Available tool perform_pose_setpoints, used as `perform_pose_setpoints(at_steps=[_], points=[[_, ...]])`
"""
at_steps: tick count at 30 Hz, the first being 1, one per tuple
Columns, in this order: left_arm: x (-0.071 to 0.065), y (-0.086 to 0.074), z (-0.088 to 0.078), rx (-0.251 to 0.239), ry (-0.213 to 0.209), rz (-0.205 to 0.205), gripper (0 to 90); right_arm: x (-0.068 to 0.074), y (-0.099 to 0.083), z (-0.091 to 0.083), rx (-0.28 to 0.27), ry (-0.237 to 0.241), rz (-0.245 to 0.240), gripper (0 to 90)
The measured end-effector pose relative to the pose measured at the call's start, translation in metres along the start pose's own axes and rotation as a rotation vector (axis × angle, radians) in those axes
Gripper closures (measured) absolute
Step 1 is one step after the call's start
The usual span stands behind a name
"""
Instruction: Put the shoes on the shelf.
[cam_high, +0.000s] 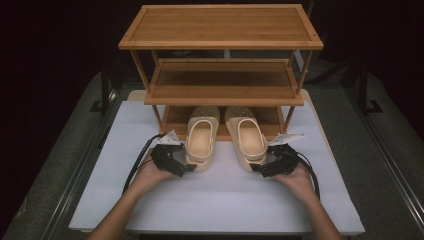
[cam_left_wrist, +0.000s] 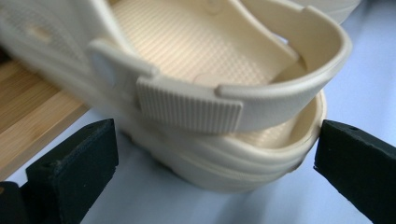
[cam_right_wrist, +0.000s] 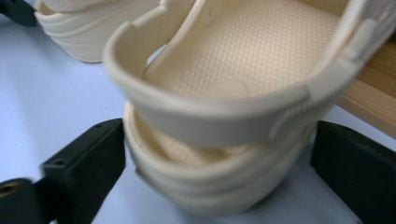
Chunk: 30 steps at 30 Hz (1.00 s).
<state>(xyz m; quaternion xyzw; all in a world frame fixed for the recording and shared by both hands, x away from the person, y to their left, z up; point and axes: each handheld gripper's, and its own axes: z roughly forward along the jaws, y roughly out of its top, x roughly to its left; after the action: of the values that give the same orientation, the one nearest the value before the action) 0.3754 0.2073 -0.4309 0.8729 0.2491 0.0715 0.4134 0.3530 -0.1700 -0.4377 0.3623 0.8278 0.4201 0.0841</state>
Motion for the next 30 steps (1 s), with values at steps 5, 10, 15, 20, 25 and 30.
perform_pose_setpoints(at_steps=[5, 10, 15, 20, 25, 30], points=[[0.001, 0.010, 0.013, -0.012, -0.001, 0.010, 0.0, 0.001, 0.006, 0.008, -0.006, -0.007, -0.012, 2.1], [0.008, 0.019, 0.018, -0.043, -0.020, -0.020, 0.0, 0.003, 0.018, 0.019, -0.026, -0.001, -0.007, 2.0], [0.016, 0.023, 0.022, -0.058, -0.032, -0.033, 0.0, 0.007, 0.033, 0.031, -0.034, 0.005, -0.021, 2.4], [0.021, 0.028, 0.029, -0.063, -0.002, -0.026, 0.0, 0.009, 0.044, 0.046, -0.021, -0.028, -0.055, 3.1], [0.033, 0.034, 0.034, -0.087, -0.009, -0.046, 0.0, 0.000, 0.049, 0.052, -0.037, -0.032, -0.029, 3.3], [0.045, 0.044, 0.040, -0.077, 0.002, -0.039, 0.0, -0.009, 0.058, 0.058, -0.043, -0.061, -0.014, 3.4]])
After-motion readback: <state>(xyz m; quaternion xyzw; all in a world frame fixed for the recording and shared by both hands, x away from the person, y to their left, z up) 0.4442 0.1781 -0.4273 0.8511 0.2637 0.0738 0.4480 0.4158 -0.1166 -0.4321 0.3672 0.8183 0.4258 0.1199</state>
